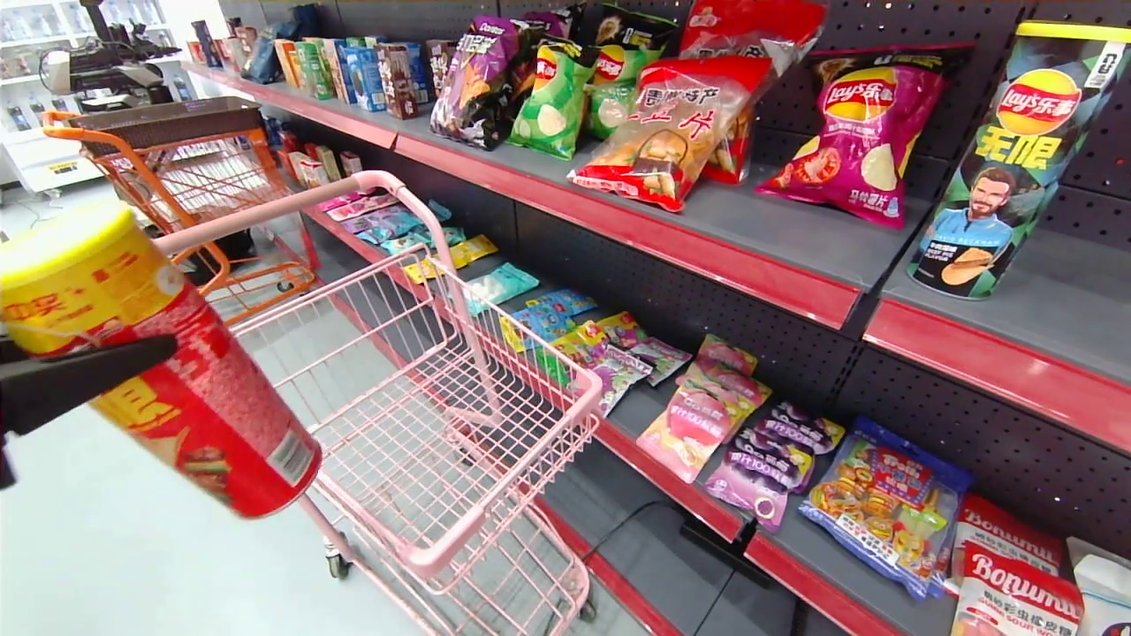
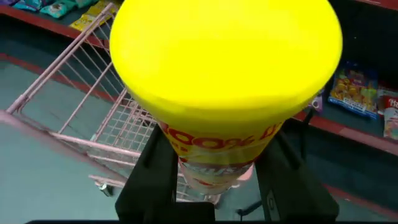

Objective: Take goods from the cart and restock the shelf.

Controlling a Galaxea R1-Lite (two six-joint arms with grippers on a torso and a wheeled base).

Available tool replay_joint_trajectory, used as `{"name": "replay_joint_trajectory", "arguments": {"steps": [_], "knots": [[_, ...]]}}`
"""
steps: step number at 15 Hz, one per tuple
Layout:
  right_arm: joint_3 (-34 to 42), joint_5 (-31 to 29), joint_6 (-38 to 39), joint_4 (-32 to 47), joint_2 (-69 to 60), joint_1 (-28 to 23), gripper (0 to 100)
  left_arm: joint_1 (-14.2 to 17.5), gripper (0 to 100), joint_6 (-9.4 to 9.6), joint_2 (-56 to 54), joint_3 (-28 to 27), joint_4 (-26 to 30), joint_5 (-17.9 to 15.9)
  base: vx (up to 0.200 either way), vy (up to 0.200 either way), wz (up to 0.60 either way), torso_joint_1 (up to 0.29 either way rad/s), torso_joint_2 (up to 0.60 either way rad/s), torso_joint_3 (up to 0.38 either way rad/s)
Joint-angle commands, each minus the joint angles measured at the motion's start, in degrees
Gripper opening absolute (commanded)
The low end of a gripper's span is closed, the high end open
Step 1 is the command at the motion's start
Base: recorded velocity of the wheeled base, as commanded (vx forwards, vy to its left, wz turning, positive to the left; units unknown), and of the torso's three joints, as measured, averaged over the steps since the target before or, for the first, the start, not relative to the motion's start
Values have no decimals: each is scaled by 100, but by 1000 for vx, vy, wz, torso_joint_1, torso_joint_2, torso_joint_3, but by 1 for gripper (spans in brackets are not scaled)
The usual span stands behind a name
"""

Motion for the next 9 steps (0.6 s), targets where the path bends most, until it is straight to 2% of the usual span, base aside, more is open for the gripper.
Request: {"name": "replay_joint_trajectory", "arguments": {"steps": [1, 2, 4, 6, 9], "knots": [[0, 1, 7, 5, -2, 0, 100, 109, 0, -84, -1411, 541, 259, 43, 0, 0, 0, 0, 0, 0], [0, 1, 7, 5, -2, 0, 100, 118, 0, -84, -1463, 576, 259, 52, 0, 0, 0, 0, 0, 0], [0, 1, 7, 5, -2, 0, 100, 127, 0, -84, -2184, 1200, 233, 369, 0, 0, 0, 0, 0, 0], [0, 1, 16, -4, -2, 0, 100, 127, 0, -84, -2694, 1640, 233, 439, 0, 0, 0, 23, -87, -55], [0, 1, 16, 5, -2, 0, 100, 127, 0, -75, -3292, 2123, 233, 764, 0, 0, 0, 119, -409, -273]]}}
